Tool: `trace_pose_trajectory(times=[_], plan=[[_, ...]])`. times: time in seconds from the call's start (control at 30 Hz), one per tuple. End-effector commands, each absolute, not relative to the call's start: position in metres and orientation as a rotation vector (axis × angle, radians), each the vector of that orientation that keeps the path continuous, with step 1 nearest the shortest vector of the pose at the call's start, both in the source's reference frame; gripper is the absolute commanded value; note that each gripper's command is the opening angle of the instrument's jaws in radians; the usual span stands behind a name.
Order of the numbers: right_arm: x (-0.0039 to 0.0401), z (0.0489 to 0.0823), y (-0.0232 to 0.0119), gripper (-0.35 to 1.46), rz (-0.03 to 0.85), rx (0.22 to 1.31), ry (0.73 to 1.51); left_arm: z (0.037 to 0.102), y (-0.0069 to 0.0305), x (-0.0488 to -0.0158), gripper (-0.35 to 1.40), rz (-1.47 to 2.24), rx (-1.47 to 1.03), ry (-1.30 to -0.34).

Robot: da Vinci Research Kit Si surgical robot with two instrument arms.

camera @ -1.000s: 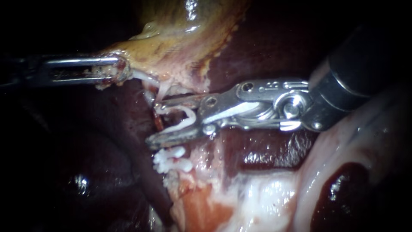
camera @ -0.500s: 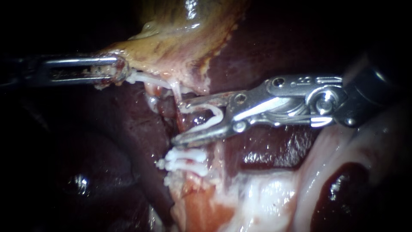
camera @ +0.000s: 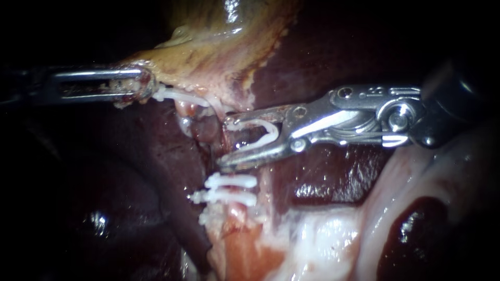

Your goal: Clipping third clip right tube

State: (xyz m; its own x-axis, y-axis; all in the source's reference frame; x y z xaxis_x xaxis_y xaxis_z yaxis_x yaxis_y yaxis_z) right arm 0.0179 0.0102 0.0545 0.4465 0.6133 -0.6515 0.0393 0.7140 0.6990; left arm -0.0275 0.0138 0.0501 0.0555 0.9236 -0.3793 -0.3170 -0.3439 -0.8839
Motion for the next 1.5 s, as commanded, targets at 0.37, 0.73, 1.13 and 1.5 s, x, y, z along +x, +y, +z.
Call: trace_pose_trajectory(times=[0.37, 0.73, 1.13, 1.5], plan=[[0.0178, 0.0552, 0.0105, 0.44, 0.421, 0.731, 1.060, 0.0501, 0.0138, -0.0275, -0.35, 1.514, -1.285, -0.692], [0.0167, 0.0545, 0.0105, 0.46, 0.433, 0.745, 1.055, 0.0502, 0.0138, -0.0275, -0.35, 1.514, -1.285, -0.692], [0.0169, 0.0546, 0.0105, 0.45, 0.459, 0.763, 1.051, 0.0502, 0.0138, -0.0275, -0.35, 1.514, -1.285, -0.692], [0.0201, 0.0570, 0.0103, 0.46, 0.479, 0.750, 1.048, 0.0502, 0.0138, -0.0276, -0.35, 1.514, -1.285, -0.692]])
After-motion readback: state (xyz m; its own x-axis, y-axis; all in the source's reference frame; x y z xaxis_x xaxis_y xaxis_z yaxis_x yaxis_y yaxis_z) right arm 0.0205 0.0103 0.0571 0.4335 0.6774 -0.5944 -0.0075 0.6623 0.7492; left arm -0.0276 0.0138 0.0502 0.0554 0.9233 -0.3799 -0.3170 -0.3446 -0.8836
